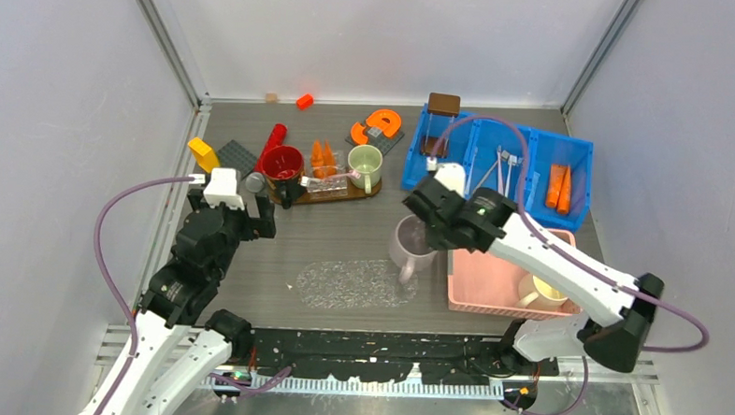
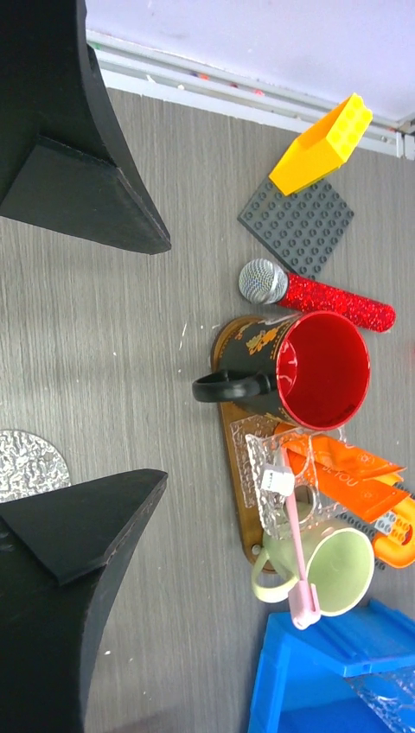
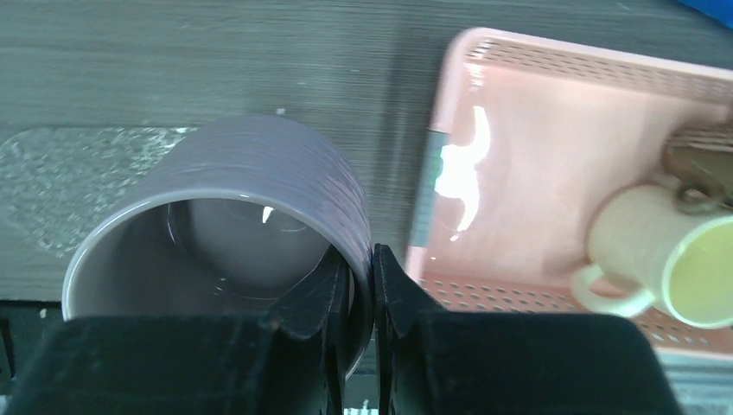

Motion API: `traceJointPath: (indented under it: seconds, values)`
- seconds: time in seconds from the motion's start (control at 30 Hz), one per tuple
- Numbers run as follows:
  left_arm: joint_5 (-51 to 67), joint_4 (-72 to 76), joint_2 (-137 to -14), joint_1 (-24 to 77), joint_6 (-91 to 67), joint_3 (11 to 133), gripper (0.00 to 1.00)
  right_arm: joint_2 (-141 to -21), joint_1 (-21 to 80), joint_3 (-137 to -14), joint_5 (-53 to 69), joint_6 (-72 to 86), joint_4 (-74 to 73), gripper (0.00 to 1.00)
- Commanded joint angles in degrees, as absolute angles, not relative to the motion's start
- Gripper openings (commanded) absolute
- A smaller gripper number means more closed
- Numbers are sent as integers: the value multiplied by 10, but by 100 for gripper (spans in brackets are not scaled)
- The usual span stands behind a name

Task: Prepare toiletry sets of a toothbrush and toothpaste on the tray
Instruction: Place the cup on the tray.

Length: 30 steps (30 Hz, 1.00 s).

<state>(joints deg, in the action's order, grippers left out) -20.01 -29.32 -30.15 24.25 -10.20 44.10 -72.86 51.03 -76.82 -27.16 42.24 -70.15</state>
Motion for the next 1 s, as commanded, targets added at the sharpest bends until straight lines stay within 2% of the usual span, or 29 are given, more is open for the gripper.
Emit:
traceJointPath:
  seconds: [0.0,0.2,0.47,0.63,0.97]
  values:
    - [-234,-266,-291,240,-98,438,100,-774,579,-819,-280,442,-588,1]
    - [-246,-266,-289,240,-98,436,100,-901,652,-859,-257,436,-501,1]
    - [-309,-275,-288,239,-103,438,100,-1065,710,-1000,-246,405,-521,1]
    - [-353,-281,-280,237,-108,438,100,-1121,720,-1041,-227,394,-526,1]
    - [-364,-275,-263,228,-112,432,100,-1160,724,-1034,-250,390,-513,1]
